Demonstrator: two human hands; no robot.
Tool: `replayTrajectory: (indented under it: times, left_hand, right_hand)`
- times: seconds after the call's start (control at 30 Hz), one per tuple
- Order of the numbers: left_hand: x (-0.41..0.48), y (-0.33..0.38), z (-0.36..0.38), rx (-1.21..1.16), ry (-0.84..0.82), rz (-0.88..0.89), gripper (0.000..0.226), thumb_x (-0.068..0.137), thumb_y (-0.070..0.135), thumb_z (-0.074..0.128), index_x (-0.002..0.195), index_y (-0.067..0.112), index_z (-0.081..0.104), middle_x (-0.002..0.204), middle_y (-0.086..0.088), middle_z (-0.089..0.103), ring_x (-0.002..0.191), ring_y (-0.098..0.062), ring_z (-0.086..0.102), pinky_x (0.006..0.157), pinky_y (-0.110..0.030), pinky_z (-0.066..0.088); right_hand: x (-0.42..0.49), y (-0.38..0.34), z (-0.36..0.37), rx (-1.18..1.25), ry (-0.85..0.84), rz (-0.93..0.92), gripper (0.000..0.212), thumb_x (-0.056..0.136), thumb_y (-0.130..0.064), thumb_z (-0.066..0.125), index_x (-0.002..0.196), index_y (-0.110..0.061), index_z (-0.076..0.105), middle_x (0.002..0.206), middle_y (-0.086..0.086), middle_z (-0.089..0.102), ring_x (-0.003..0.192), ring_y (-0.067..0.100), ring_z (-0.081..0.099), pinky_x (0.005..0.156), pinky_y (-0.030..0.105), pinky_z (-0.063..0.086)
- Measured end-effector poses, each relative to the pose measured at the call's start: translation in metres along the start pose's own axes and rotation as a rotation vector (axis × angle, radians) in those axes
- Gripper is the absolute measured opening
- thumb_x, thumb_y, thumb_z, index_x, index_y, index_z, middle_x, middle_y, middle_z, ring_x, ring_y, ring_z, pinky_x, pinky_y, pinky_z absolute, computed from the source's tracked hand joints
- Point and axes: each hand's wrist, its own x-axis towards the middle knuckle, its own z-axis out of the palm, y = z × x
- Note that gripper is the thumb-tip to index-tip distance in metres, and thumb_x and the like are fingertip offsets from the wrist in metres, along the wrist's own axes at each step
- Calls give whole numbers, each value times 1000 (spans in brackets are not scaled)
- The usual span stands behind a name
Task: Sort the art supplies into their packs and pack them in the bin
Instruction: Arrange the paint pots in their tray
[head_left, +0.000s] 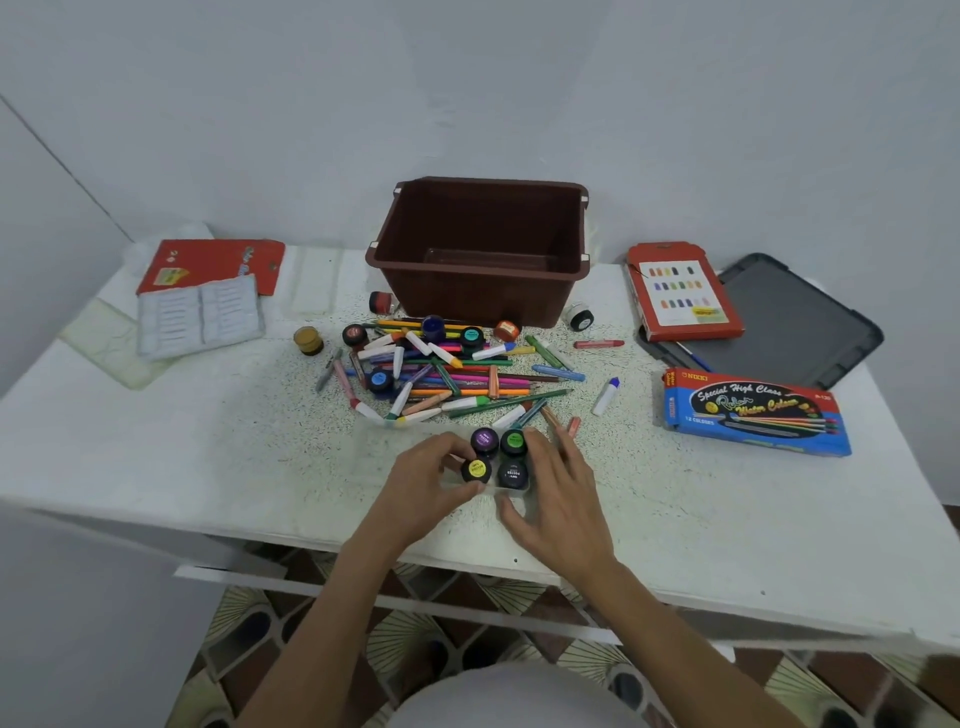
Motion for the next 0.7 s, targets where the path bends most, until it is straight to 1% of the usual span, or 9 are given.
replayTrajectory:
  times: [0.07, 0.2, 0.3, 0.43, 0.5, 0.63, 0.7]
  left_hand:
    - [-1, 1, 1, -35, 16, -5, 29, 75, 21, 82, 97, 21, 63, 98, 13, 67, 90, 0, 63, 83, -15, 49]
    - [-5, 3, 1, -73, 25, -17, 28, 77, 20, 82, 98, 19, 64, 99, 11, 68, 92, -1, 65, 87, -17, 50]
    - [-2, 2, -4, -67, 74, -25, 20, 82, 24, 77, 97, 20, 64, 97, 13, 67, 88, 2, 64, 83, -15, 49]
    - [12, -2, -19, 16, 152, -5, 13, 89, 27, 70, 98, 20, 65, 97, 12, 66, 86, 3, 62, 74, -9, 43]
    - [26, -4, -29, 23, 173, 4, 12, 90, 26, 68, 99, 19, 65, 96, 10, 67, 87, 2, 62, 75, -13, 45]
    - [65, -5, -41, 74, 194, 52, 13, 91, 22, 65, 103, 16, 64, 100, 2, 66, 90, -9, 62, 81, -27, 53]
    - [85, -4, -42, 139, 199, 100, 17, 92, 22, 63, 108, 18, 63, 106, 1, 63, 93, -10, 59, 83, -29, 52]
  right_hand:
    - [0, 1, 1, -12, -8, 0, 73, 88, -53, 52, 147, -14, 33, 155, -1, 34, 151, 19, 4, 117, 43, 27]
    - [0, 1, 2, -33, -22, -1, 73, 88, -54, 50, 147, -13, 33, 153, -1, 36, 151, 20, 6, 116, 44, 29]
    - [1, 1, 1, -36, -24, 3, 73, 89, -55, 49, 146, -13, 33, 153, 0, 36, 151, 20, 6, 115, 44, 31]
    - [0, 1, 1, -46, -16, -5, 73, 89, -54, 50, 146, -12, 35, 153, 1, 37, 151, 19, 7, 115, 43, 32]
    - [0, 1, 1, -49, -10, -7, 72, 88, -54, 51, 145, -12, 36, 152, 1, 39, 150, 19, 8, 114, 43, 32]
    - [2, 0, 2, -50, 7, -14, 72, 87, -53, 53, 144, -10, 40, 151, 3, 41, 150, 19, 12, 114, 42, 33]
    - [1, 0, 3, -55, 10, -18, 73, 87, -52, 54, 144, -9, 40, 152, 4, 39, 150, 20, 12, 114, 42, 33]
